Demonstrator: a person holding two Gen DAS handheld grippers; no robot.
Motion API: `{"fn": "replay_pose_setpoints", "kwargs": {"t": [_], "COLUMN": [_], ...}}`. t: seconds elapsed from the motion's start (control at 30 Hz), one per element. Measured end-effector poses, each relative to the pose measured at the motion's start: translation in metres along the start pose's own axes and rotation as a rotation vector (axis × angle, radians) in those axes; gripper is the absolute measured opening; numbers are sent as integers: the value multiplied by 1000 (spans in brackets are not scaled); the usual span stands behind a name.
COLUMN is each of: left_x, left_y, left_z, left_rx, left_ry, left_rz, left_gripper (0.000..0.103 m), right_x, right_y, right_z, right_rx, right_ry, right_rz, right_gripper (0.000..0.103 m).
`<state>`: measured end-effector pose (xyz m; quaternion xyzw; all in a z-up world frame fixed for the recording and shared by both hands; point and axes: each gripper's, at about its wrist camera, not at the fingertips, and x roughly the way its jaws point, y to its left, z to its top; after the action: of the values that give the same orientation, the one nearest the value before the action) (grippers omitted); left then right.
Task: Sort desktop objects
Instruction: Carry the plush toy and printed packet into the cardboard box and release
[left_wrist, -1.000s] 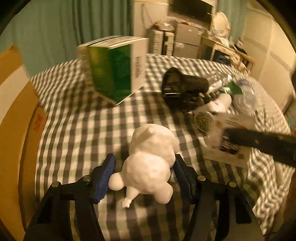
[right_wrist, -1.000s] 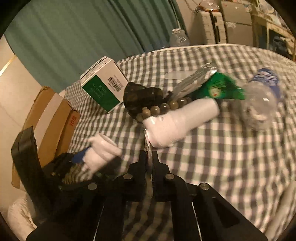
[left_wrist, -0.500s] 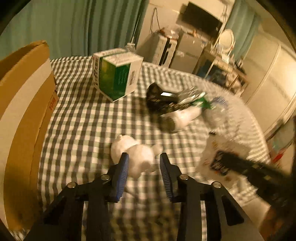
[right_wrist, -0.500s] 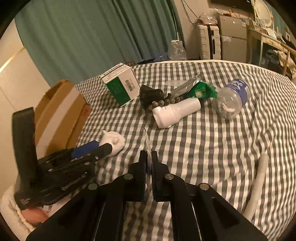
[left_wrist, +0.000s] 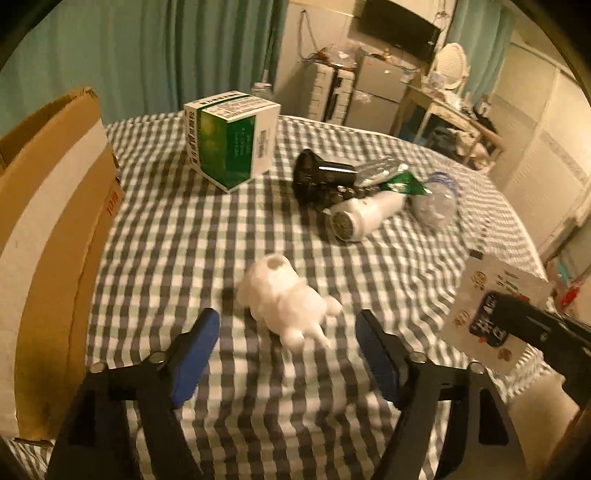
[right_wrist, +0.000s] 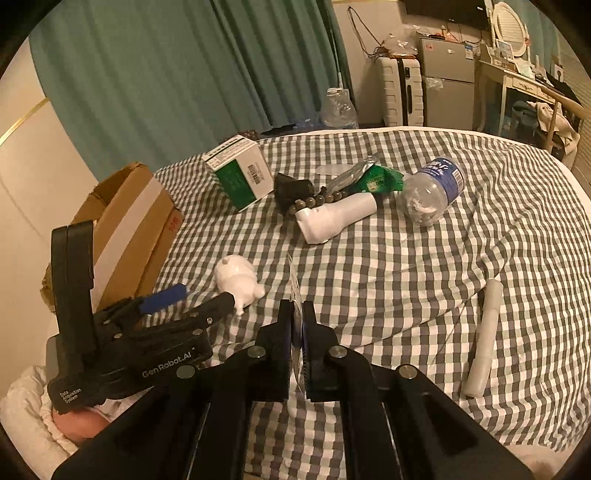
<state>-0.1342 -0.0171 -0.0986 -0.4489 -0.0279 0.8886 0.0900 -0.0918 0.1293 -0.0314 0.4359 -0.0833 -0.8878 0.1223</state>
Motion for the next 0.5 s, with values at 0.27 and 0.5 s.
{"fn": "replay_pose_setpoints", "kwargs": {"t": [0.27, 0.5], "left_x": [50, 70], "left_y": [6, 16], "left_z": [7, -2], "left_rx": [-176, -131], "left_ry": [58, 18], "left_rz": [61, 94], "left_gripper": [80, 44], "right_x": [40, 64], "right_y": [-29, -56], "right_z": [5, 9], "right_rx": [21, 94], "right_ry": [55, 96], "right_rz": [14, 57], "right_gripper": [4, 5]}}
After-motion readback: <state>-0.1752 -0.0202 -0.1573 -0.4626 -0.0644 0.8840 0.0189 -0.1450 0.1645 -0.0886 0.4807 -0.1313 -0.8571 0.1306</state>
